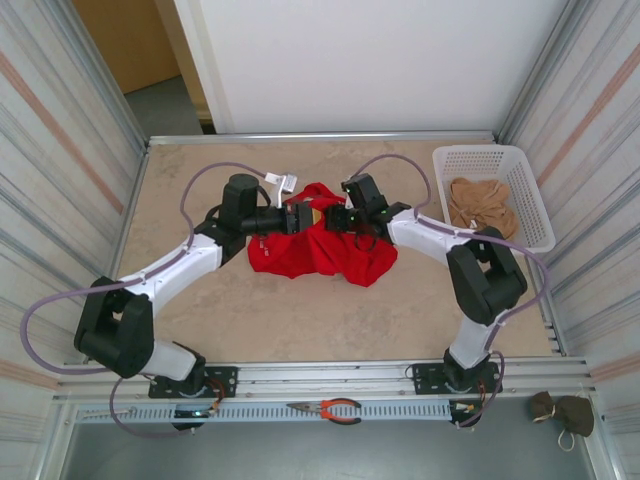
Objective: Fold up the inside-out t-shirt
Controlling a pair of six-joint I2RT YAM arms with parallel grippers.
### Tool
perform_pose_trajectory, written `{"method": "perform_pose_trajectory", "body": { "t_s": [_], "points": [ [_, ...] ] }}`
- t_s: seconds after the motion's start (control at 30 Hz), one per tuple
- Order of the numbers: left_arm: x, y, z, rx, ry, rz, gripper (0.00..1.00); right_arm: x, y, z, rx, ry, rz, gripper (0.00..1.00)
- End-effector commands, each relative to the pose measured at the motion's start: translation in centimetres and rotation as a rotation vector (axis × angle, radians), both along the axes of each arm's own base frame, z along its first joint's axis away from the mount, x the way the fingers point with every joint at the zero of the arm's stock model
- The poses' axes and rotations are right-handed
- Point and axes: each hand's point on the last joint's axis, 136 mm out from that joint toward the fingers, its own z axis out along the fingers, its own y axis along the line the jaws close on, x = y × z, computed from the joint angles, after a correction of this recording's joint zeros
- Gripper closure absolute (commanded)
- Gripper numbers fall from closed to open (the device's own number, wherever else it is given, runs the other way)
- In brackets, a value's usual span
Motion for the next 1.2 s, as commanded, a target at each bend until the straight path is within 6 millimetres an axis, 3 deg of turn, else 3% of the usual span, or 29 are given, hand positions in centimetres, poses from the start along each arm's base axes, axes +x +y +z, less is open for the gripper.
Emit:
{"method": "perform_pose_trajectory", "body": {
  "t_s": [0.0,0.07,0.27,0.43,0.47,0.6,0.67,0.8,0.97,1.07,1.17],
  "points": [
    [-0.2,0.8,2.0,-0.037,-0.042,0.000,1.00,0.2,1.0,2.1,0.082,-0.026,0.076,0.86],
    [1.0,2.4,0.6,-0.005,-0.014,0.069,1.00,-0.8,0.8,3.9,0.155,-0.036,0.130,0.99],
    [5.3,7.5,-4.6,0.071,0.102,0.263,1.00,-5.6,-0.3,10.8,0.413,-0.095,0.355,1.00],
    [8.2,7.9,-7.1,0.133,0.145,0.293,1.00,-8.6,-0.4,14.2,0.568,-0.131,0.531,1.00],
    [8.7,7.7,-7.5,0.146,0.154,0.294,0.96,-8.9,-0.3,14.6,0.587,-0.136,0.552,1.00],
    [8.7,6.0,-8.3,0.185,0.175,0.241,0.64,-8.3,-0.4,14.7,0.625,-0.146,0.545,1.00],
    [7.8,5.1,-8.1,0.208,0.160,0.208,0.54,-7.9,-0.7,14.4,0.631,-0.138,0.529,1.00],
    [5.8,5.8,-6.9,0.222,0.114,0.236,0.46,-7.7,-1.2,13.4,0.629,-0.122,0.509,1.00],
    [3.3,7.3,-3.3,0.189,0.020,0.320,0.40,-7.6,-1.5,12.7,0.626,-0.113,0.488,1.00],
    [2.3,6.1,-1.2,0.187,-0.068,0.290,0.37,-7.6,-1.5,12.4,0.626,-0.108,0.483,1.00],
    [1.8,4.2,-0.8,0.251,-0.147,0.208,0.37,-7.5,-1.5,12.1,0.626,-0.102,0.478,1.00]
  ]
}}
